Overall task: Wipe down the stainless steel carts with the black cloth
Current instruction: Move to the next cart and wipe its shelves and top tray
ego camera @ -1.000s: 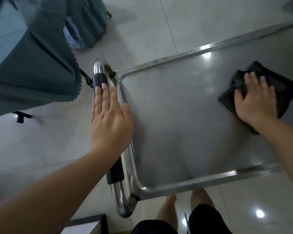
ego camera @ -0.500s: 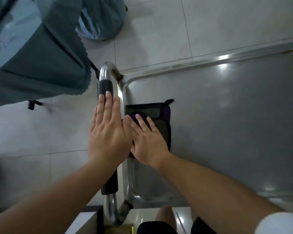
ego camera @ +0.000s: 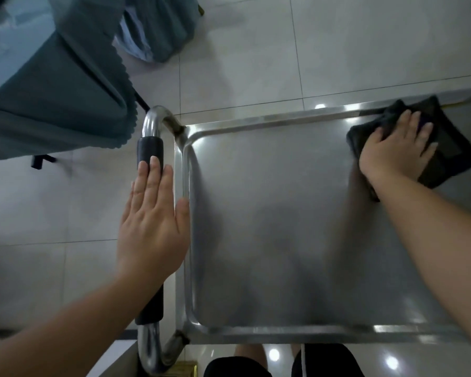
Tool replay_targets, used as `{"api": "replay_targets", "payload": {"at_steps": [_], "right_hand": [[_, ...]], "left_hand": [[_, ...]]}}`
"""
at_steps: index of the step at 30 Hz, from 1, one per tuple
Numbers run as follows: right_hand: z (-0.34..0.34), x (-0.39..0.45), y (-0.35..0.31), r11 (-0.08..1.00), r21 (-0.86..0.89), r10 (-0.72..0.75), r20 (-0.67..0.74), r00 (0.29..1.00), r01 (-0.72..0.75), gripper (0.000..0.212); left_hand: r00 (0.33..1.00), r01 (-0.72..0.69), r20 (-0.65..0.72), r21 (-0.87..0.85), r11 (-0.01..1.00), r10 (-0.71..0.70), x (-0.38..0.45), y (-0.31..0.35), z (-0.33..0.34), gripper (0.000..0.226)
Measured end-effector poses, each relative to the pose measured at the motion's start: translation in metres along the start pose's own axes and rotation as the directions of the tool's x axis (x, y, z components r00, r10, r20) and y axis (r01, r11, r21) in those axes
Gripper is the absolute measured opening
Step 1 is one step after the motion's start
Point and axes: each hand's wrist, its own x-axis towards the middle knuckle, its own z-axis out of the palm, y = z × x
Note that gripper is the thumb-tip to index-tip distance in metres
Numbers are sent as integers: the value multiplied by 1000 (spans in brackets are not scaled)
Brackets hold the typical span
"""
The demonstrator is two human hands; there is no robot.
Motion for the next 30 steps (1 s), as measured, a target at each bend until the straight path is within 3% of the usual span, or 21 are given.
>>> {"api": "replay_targets", "payload": {"at_steps": [3,7,9,10,12,14,17,19,21,22,23,25,28,30], "right_hand": [[14,-25,-54,997,58,47,11,999,-48,74],[40,-91,-127,991,52,-130,69,989,127,74],[52,-128,-155,956,20,-291,132,948,291,74],[58,-144,-166,914,-6,-400,166,901,406,73],[68,-166,-186,764,-16,-624,236,745,645,72],[72,-174,-204,564,19,-789,308,532,826,69],[70,-163,-210,272,69,-898,377,227,960,67],[64,-152,-192,128,59,-916,391,95,990,67],[56,-140,-158,67,41,-919,392,46,997,68],[51,-131,-135,92,26,-924,375,76,995,68],[44,-118,-109,162,7,-927,345,149,987,69],[27,-77,-60,387,-43,-884,266,384,921,71],[-2,-6,1,753,-81,-640,135,756,652,74],[-12,25,15,896,-76,-431,82,899,437,75]], "left_hand": [[1000,8,4,9,1000,-8,1,1,0,67],[1000,25,16,22,999,-25,2,4,-3,67],[999,31,17,21,999,-32,2,6,-5,67],[999,34,17,19,999,-34,2,7,-5,67],[999,41,13,27,999,-41,2,10,-6,67],[999,48,3,57,997,-48,2,11,-6,66],[999,44,-10,89,995,-43,2,13,-7,66],[999,41,-10,82,996,-40,2,13,-7,65],[999,38,-16,60,998,-37,1,11,-7,65],[999,36,-16,49,998,-35,1,10,-6,65],[999,33,-14,43,999,-32,1,10,-5,65],[999,33,-15,41,999,-33,1,8,-5,65],[1000,27,-11,39,999,-26,2,8,-4,64],[999,30,-17,34,999,-30,2,8,-4,64]]}}
